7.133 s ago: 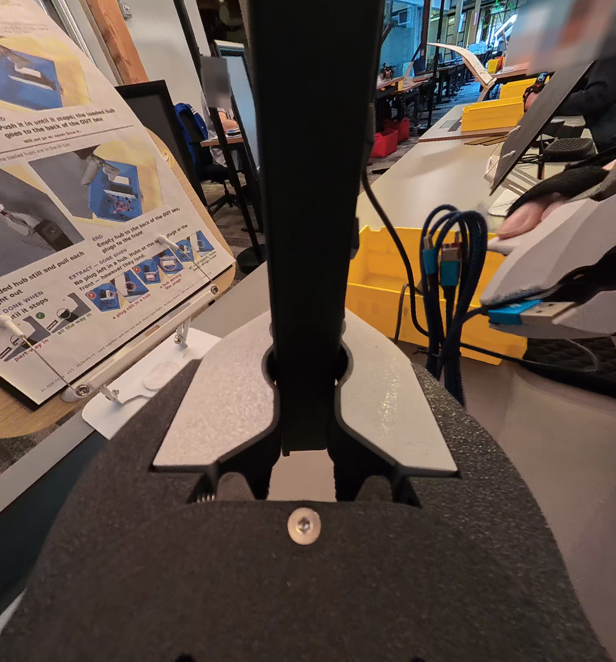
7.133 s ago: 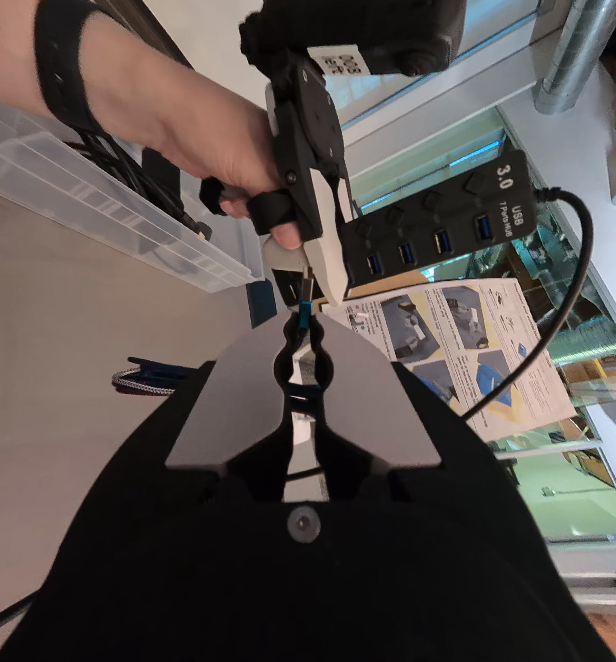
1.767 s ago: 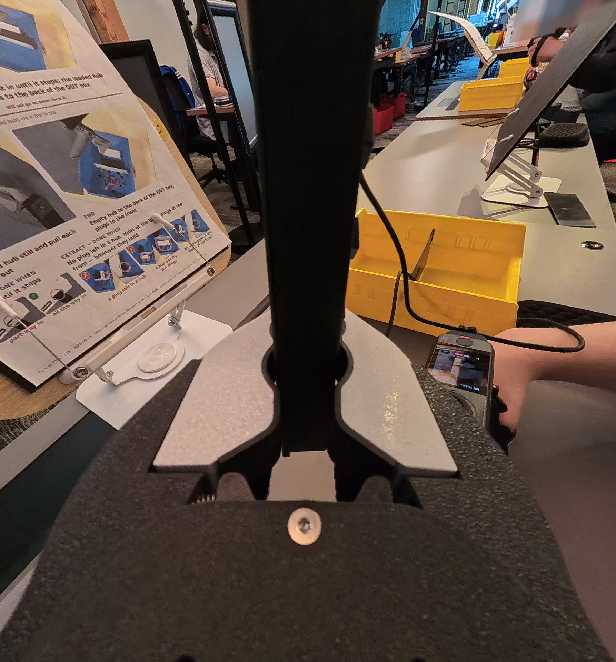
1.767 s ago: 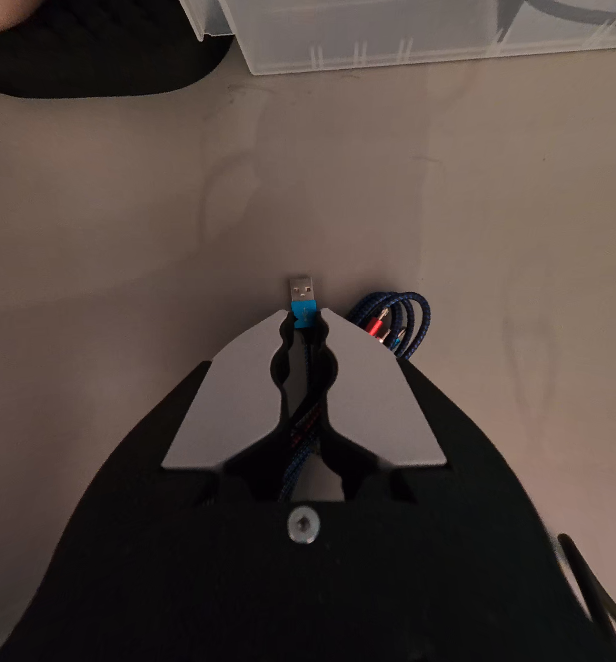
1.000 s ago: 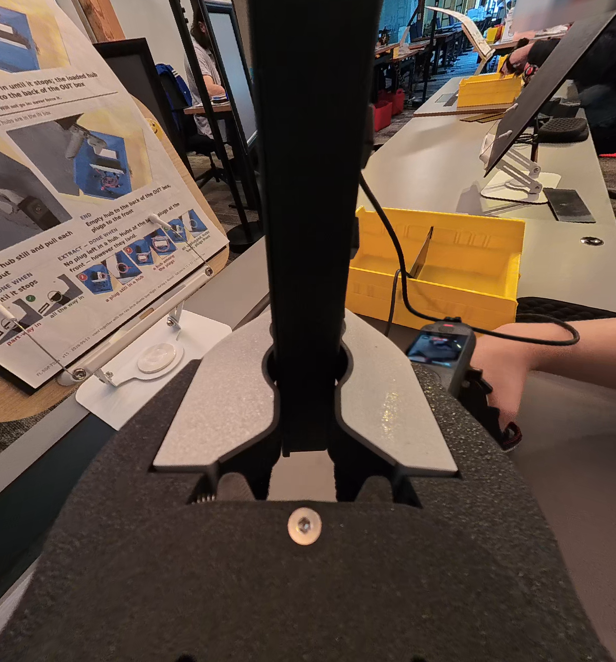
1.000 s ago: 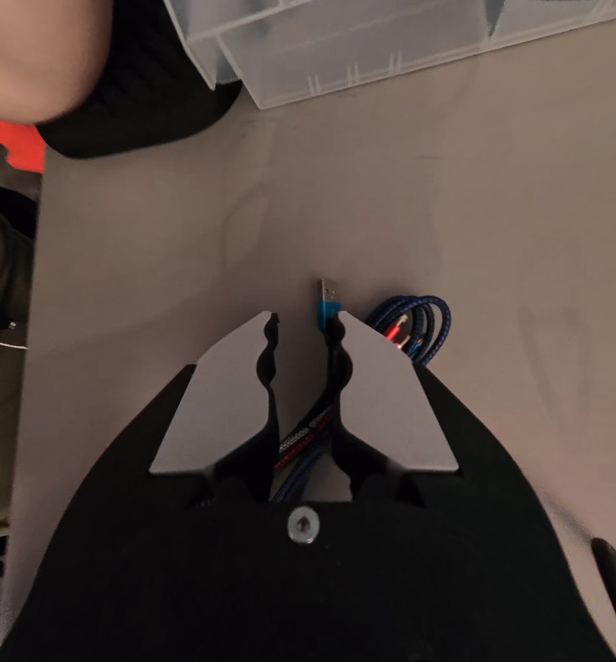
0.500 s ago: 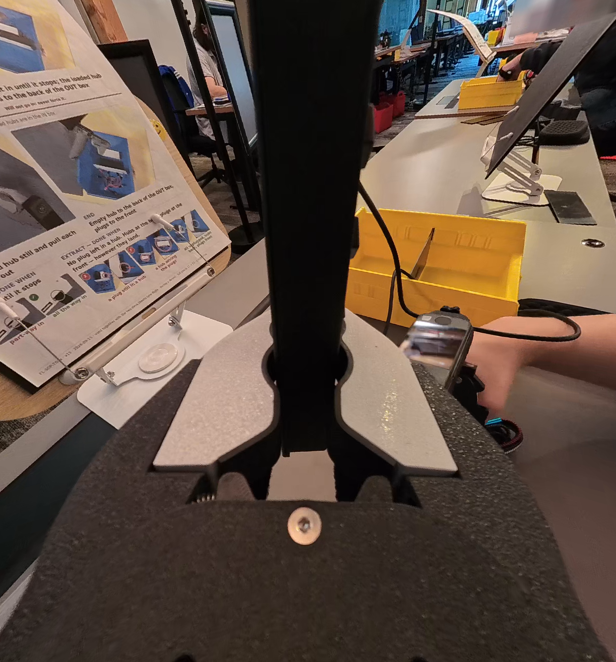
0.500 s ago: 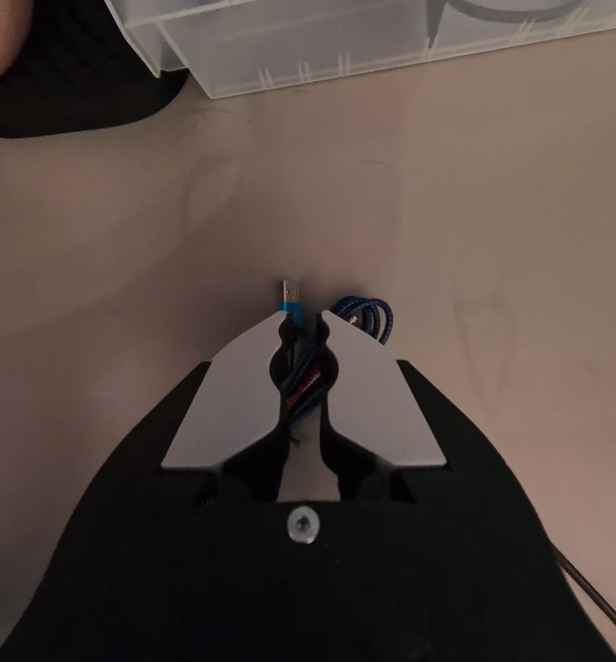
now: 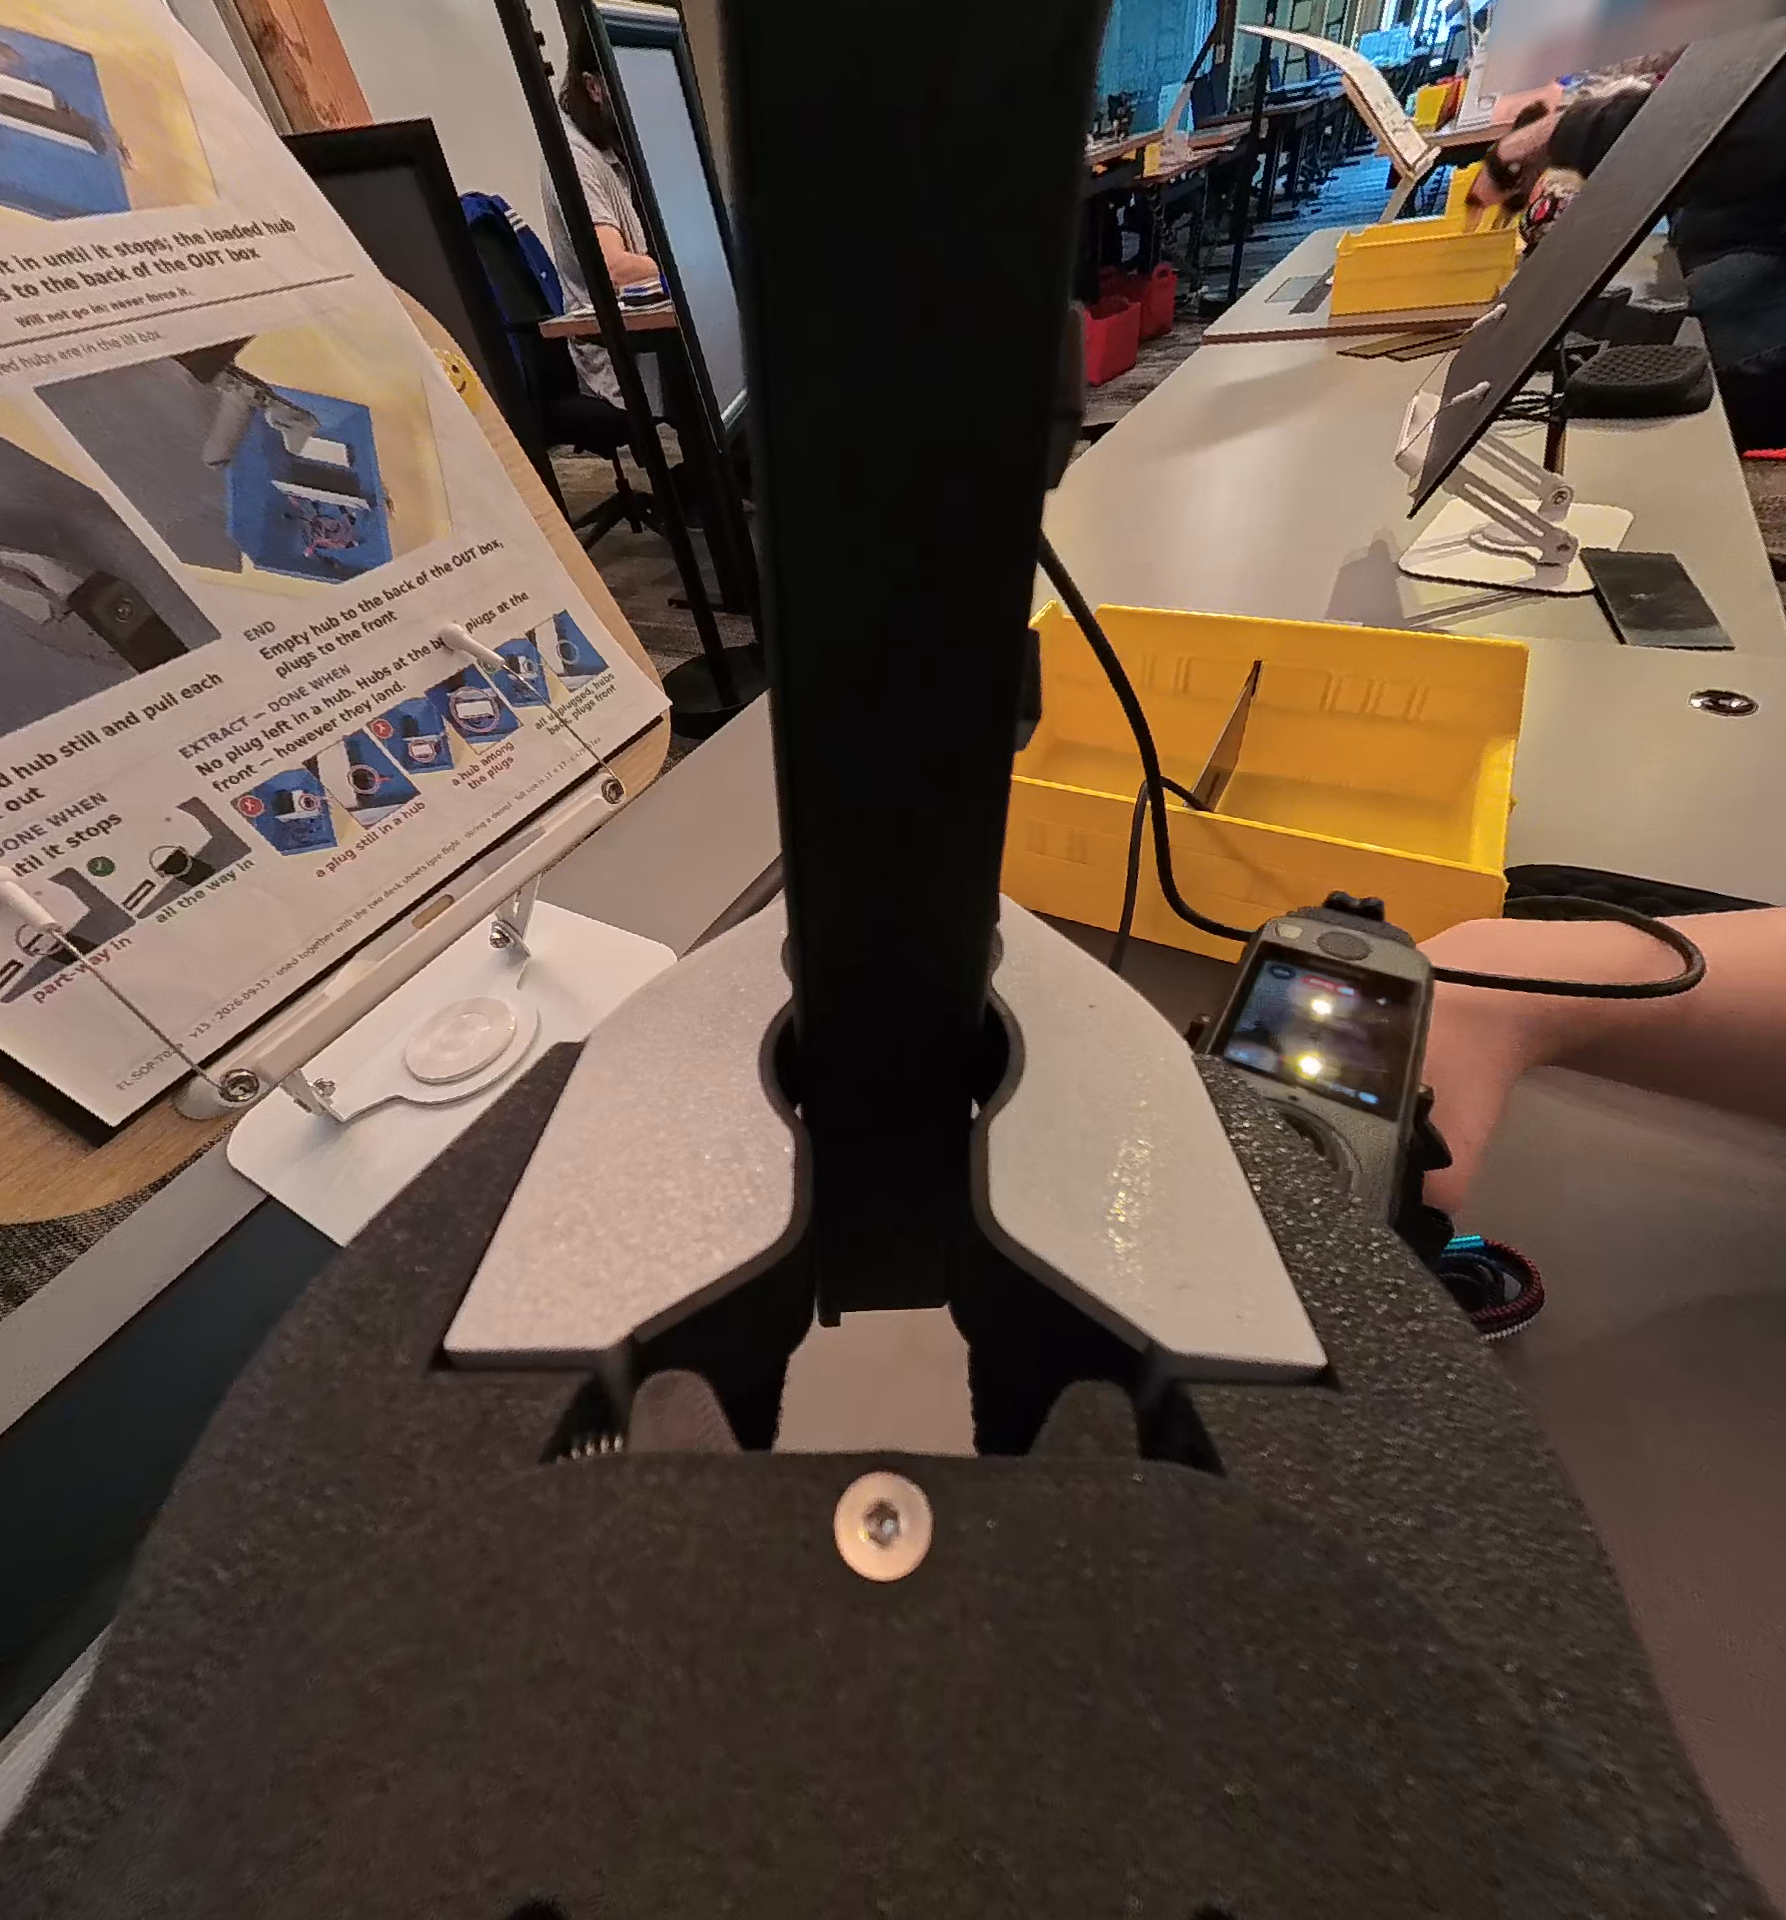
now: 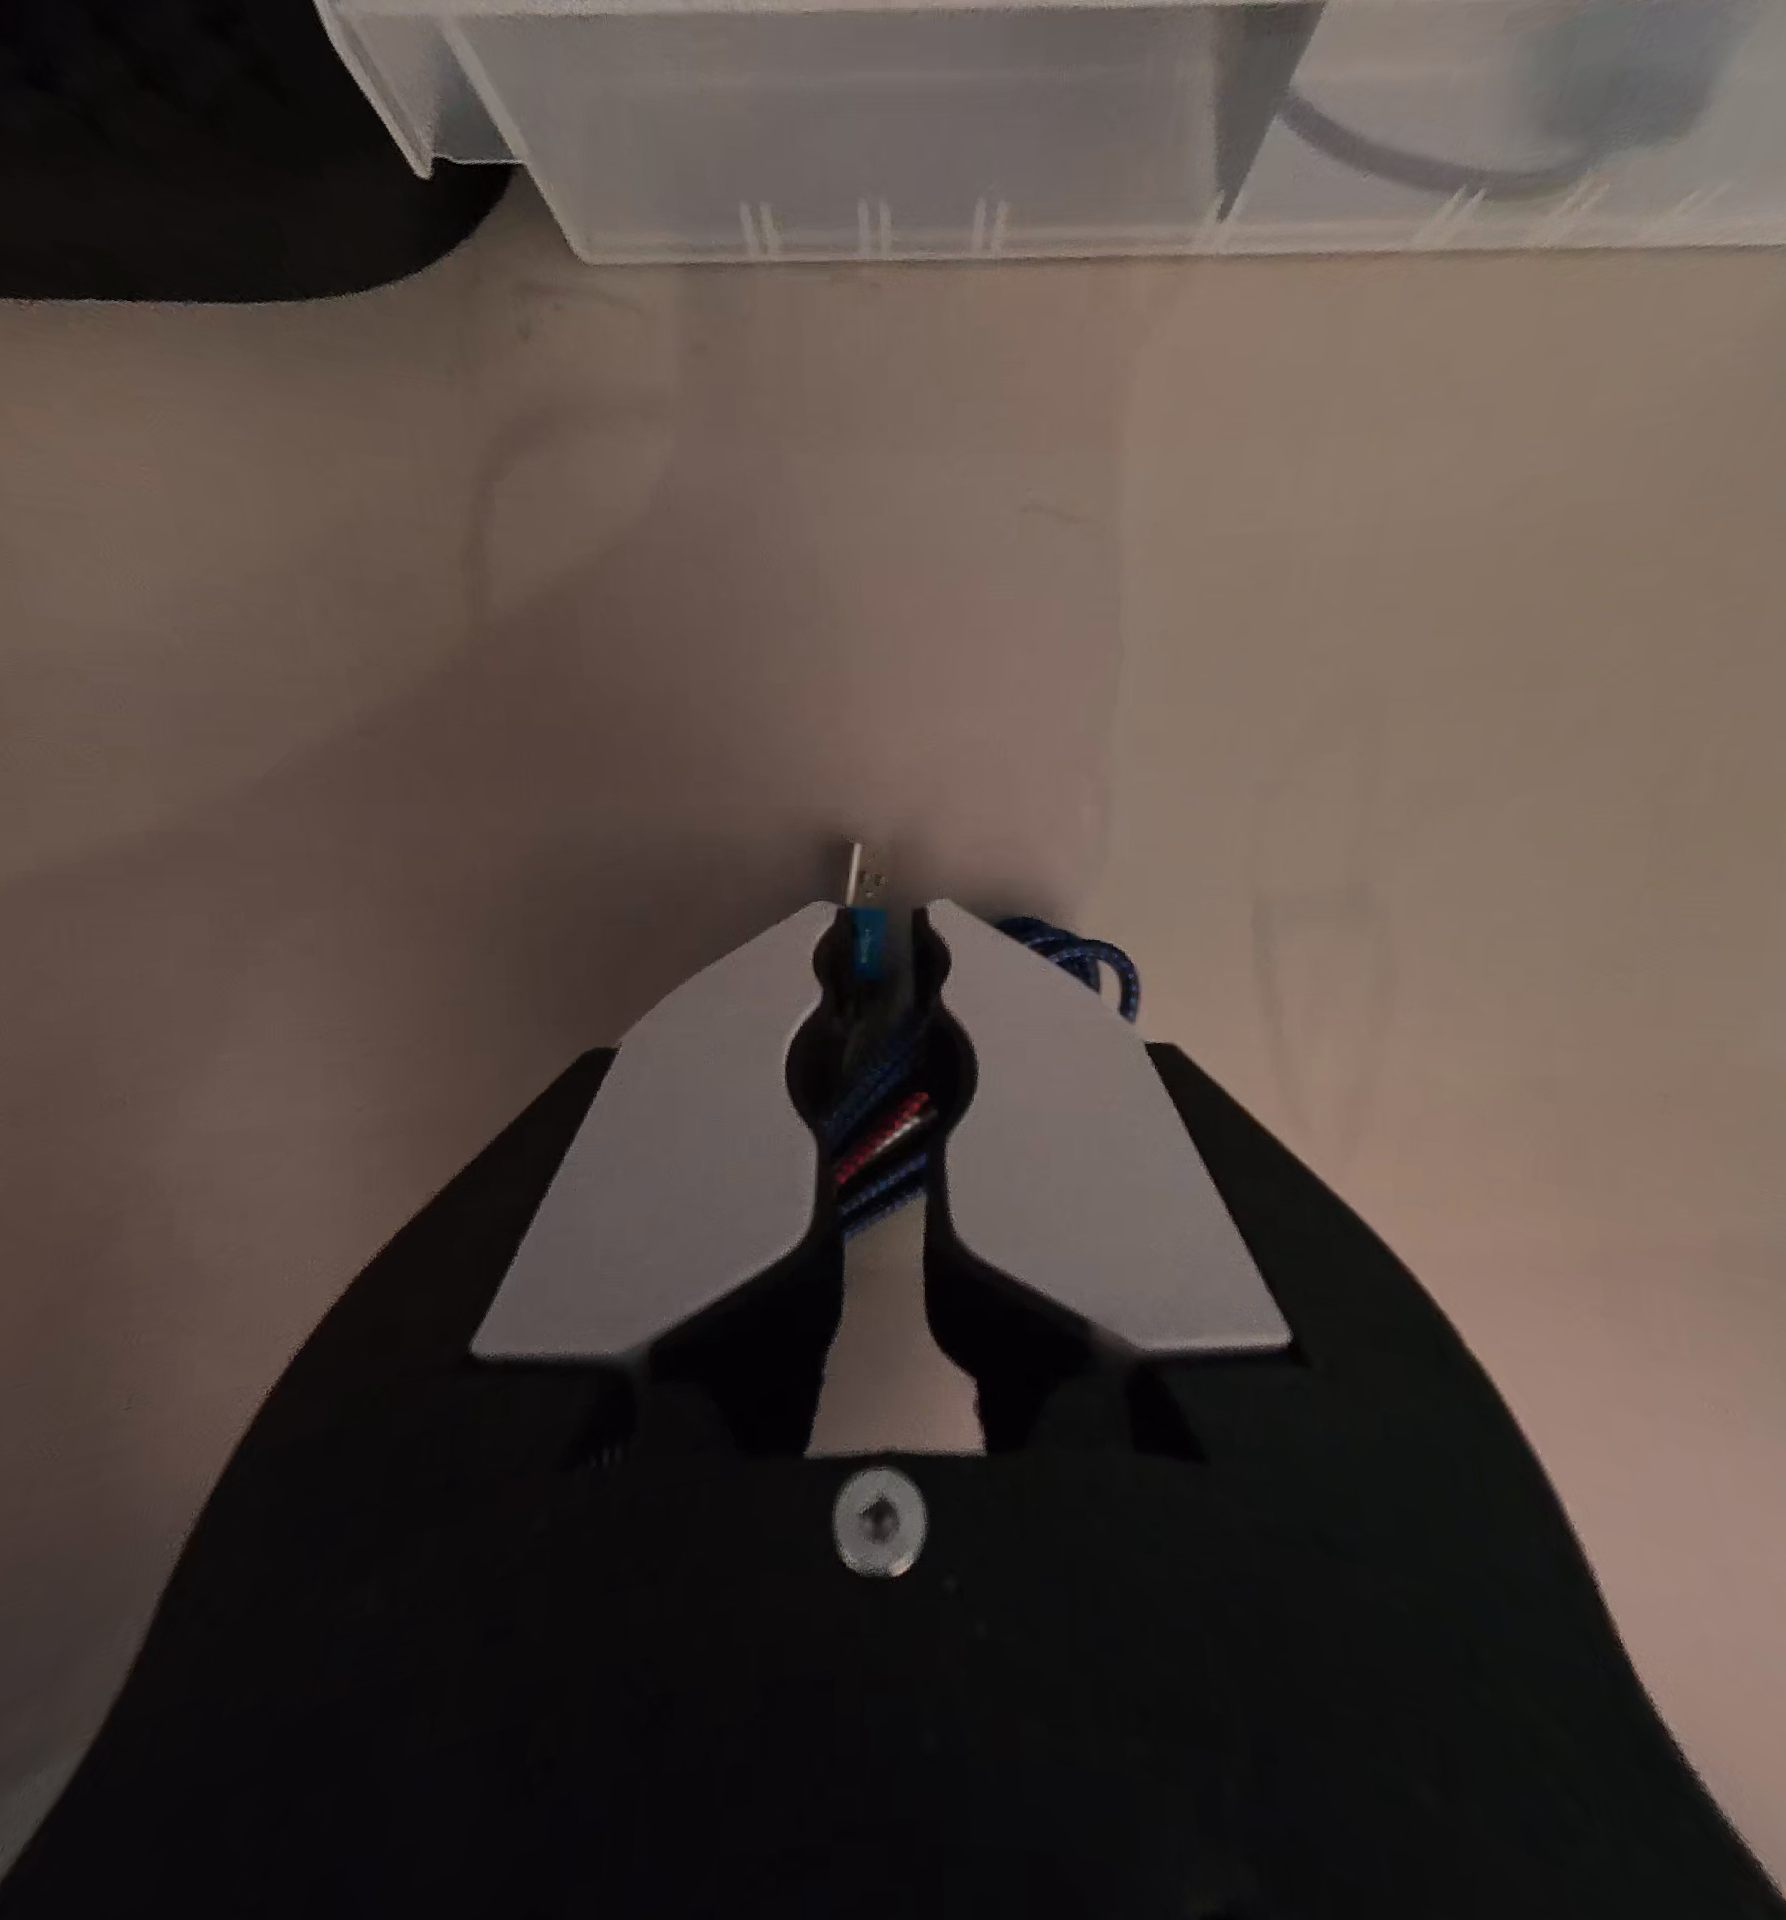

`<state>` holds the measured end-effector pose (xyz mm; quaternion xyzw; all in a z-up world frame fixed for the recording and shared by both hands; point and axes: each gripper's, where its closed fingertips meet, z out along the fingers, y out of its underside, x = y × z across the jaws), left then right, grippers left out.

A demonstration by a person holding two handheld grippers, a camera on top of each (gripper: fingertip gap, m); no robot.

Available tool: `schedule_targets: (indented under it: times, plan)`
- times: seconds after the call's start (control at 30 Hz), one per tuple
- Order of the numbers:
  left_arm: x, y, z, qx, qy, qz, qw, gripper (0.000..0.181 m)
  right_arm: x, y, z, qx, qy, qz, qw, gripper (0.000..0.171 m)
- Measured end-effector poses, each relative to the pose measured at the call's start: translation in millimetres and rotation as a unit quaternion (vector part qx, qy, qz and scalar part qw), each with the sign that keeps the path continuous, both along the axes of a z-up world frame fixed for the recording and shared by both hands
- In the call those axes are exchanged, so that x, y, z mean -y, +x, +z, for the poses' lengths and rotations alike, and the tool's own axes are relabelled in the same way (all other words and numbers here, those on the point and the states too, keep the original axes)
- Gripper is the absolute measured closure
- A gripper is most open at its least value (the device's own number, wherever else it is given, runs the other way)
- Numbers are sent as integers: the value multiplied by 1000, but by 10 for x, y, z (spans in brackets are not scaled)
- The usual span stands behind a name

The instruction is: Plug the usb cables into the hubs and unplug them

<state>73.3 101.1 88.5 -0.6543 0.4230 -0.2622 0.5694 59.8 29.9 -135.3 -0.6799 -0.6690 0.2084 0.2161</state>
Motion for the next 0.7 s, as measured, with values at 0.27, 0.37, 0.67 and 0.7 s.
schedule_targets:
  times: [0.27,0.37,0.67,0.7]
  plan:
    - [7,10,-12,-3,-1,-2,1000,156,-6,55,-103,38,-1,5,999,159]
    - [6,9,-17,-4,-2,-2,1000,156,1,51,-101,33,-6,4,999,158]
    - [12,18,-25,-6,-3,-4,1000,156,32,48,-76,20,-20,0,1000,157]
    - [13,20,-25,-6,-2,-4,1000,156,24,44,-62,16,-20,-3,1000,157]
